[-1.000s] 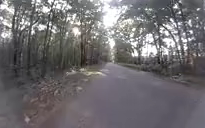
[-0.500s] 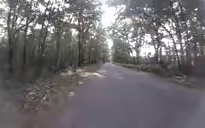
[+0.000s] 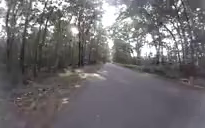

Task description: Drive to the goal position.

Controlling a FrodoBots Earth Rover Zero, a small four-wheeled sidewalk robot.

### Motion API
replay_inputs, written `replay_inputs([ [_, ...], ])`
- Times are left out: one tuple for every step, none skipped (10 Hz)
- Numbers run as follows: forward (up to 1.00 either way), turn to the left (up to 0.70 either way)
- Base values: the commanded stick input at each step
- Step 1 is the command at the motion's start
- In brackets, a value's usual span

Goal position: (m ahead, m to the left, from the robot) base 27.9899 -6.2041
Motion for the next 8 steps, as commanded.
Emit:
replay_inputs([
  [0.70, -0.01],
  [0.70, -0.01],
  [0.70, -0.01],
  [0.70, -0.01],
  [0.70, -0.01],
  [0.70, -0.01],
  [0.70, -0.01],
  [0.70, -0.01],
])
